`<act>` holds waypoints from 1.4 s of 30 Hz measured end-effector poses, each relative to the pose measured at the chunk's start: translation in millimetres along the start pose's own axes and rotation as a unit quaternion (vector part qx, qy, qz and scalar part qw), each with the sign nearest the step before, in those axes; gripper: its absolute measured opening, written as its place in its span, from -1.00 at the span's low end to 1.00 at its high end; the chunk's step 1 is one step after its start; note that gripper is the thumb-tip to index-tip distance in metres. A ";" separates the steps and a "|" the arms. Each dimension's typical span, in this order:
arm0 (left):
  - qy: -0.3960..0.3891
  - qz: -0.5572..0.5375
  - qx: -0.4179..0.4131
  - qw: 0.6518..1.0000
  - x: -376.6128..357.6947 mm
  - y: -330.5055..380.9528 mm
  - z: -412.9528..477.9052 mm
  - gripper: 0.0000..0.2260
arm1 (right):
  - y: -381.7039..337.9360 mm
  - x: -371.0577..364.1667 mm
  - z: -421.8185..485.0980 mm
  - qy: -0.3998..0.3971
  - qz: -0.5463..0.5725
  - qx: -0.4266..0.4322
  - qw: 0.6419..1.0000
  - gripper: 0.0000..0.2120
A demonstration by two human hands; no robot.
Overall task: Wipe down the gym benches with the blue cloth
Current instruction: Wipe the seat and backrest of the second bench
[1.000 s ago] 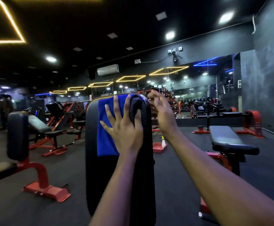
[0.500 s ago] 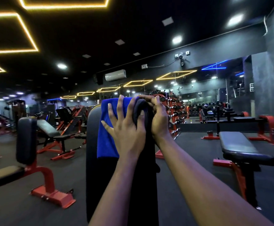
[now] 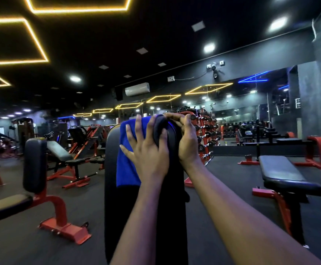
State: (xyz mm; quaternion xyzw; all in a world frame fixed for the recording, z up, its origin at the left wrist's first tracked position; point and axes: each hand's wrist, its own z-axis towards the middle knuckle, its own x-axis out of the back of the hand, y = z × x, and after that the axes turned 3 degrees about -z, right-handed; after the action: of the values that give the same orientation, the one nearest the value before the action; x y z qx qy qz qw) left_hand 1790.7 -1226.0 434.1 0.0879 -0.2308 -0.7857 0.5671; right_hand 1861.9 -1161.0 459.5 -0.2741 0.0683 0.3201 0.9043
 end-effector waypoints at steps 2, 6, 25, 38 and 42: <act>0.002 -0.002 -0.021 1.000 -0.3 -0.7 -22.0 -0.53 | -2.2 -2.2 0.5 0.008 0.006 -0.004 1.000 -0.47; -0.028 -0.012 -0.076 0.997 6.1 -20.6 -22.2 -0.52 | -1.8 0.4 -0.9 -0.001 -0.010 -0.002 1.000 -0.42; -0.018 -0.001 -0.087 0.996 26.0 -66.4 34.8 -0.56 | -12.3 -9.1 -3.4 0.013 -0.148 0.021 0.989 -0.65; 0.002 0.000 0.031 1.000 19.5 -71.7 10.9 -0.40 | -23.6 -13.4 29.6 -0.125 -0.334 0.015 0.934 -0.48; 0.012 -0.002 0.088 0.996 25.4 -84.2 47.2 -0.51 | -23.8 -15.4 28.1 -0.127 -0.324 0.007 0.937 -0.52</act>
State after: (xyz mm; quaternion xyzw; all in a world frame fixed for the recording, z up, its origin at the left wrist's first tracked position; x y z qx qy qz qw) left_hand 1691.5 -1216.1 439.7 0.1474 -0.2918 -0.7625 0.5583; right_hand 1863.0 -1169.6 498.6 -0.2318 -0.1370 0.0410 0.9622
